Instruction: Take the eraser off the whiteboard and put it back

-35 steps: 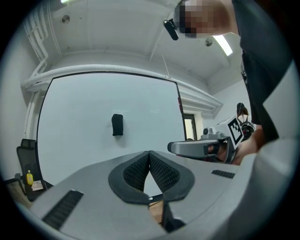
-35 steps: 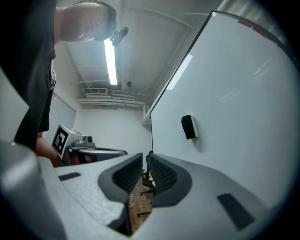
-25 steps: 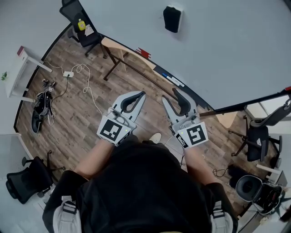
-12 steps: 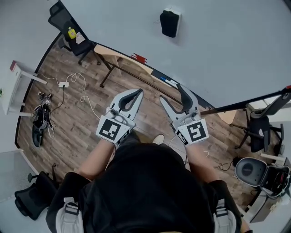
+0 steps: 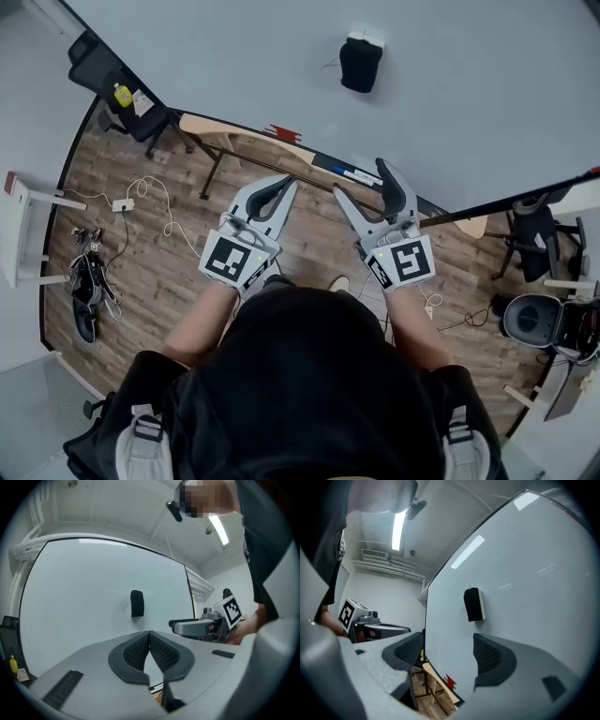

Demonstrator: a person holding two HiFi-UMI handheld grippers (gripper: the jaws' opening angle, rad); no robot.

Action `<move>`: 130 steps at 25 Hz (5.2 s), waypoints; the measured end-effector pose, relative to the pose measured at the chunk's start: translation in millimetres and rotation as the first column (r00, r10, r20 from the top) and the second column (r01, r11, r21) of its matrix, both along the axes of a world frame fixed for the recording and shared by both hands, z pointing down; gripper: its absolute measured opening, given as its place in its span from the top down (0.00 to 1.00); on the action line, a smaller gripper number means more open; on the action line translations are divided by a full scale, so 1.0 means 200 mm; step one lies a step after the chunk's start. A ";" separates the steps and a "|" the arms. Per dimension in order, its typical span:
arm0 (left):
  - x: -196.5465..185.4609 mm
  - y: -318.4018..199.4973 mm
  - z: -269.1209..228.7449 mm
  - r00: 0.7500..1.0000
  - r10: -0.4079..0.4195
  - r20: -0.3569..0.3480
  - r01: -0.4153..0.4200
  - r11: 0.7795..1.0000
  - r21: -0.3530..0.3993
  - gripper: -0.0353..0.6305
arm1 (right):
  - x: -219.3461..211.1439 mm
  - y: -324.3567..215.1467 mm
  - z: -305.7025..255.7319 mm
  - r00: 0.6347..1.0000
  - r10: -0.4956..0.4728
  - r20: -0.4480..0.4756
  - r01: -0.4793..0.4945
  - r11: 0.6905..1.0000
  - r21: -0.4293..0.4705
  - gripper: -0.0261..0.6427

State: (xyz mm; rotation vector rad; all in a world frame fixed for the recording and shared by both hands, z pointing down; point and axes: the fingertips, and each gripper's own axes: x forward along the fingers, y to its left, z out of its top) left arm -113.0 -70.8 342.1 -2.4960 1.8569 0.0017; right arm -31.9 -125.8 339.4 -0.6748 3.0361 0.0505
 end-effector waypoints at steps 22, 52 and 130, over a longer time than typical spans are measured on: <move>-0.44 -0.18 -0.08 0.971 0.241 -0.011 -0.240 0.970 0.031 0.96 | -0.27 -0.13 -0.04 0.933 0.358 -0.036 -0.358 0.934 0.021 0.40; -0.45 -0.55 -0.20 0.965 0.260 0.022 -0.261 0.962 0.078 0.96 | -0.32 -0.56 -0.37 0.827 0.555 0.093 -0.562 0.807 0.182 0.41; -0.46 -0.31 -0.14 0.934 0.357 -0.006 -0.356 0.932 0.074 0.96 | -0.26 -0.27 -0.39 0.704 0.701 0.114 -0.709 0.683 0.175 0.62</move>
